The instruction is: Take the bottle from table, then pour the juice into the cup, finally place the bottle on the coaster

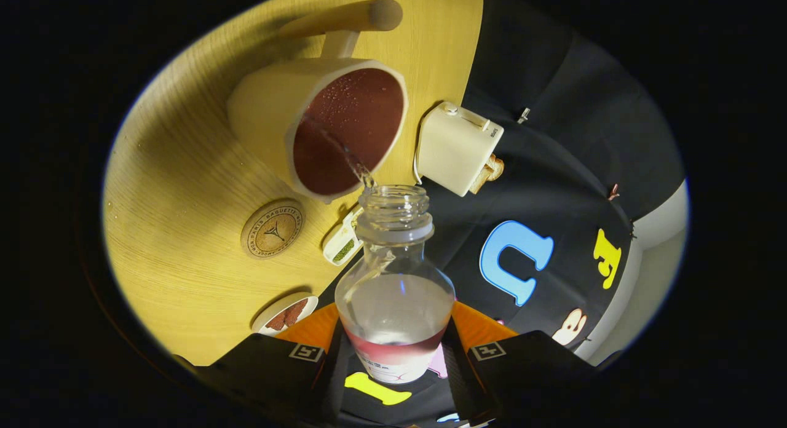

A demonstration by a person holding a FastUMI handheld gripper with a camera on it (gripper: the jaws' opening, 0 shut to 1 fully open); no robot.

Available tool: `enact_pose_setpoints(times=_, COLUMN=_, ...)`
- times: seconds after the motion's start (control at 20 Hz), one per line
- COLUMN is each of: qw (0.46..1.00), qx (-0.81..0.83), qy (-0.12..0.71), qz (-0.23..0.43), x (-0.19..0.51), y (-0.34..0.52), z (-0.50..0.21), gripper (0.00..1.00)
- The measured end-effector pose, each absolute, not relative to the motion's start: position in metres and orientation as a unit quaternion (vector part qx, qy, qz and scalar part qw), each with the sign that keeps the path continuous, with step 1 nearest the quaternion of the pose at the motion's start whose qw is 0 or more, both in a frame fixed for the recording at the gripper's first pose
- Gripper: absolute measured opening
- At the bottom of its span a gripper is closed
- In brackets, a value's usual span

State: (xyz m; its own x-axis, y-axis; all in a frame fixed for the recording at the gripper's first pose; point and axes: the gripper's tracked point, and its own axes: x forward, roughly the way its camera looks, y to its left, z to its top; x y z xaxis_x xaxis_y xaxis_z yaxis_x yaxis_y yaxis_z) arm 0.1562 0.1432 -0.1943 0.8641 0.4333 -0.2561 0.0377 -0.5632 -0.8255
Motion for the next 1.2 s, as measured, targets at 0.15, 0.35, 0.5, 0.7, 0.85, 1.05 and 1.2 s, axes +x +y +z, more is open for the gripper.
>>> enact_pose_setpoints(times=0.15, qw=0.435, qx=-0.860, qy=-0.152, qz=0.221, x=0.157, y=0.146, z=-0.192, gripper=0.71)
enact_pose_setpoints(times=0.35, qw=0.434, qx=-0.859, qy=-0.158, qz=0.223, x=0.159, y=0.146, z=-0.191, gripper=0.71)
enact_pose_setpoints(times=0.5, qw=0.420, qx=-0.860, qy=-0.173, qz=0.234, x=0.154, y=0.153, z=-0.193, gripper=0.71)
enact_pose_setpoints(times=0.7, qw=0.412, qx=-0.860, qy=-0.179, qz=0.239, x=0.155, y=0.156, z=-0.192, gripper=0.71)
enact_pose_setpoints(times=0.85, qw=0.406, qx=-0.863, qy=-0.185, qz=0.238, x=0.165, y=0.164, z=-0.188, gripper=0.71)
enact_pose_setpoints(times=1.05, qw=0.400, qx=-0.863, qy=-0.196, qz=0.238, x=0.162, y=0.168, z=-0.185, gripper=0.71)
enact_pose_setpoints(times=1.2, qw=0.397, qx=-0.861, qy=-0.205, qz=0.241, x=0.158, y=0.178, z=-0.181, gripper=0.71)
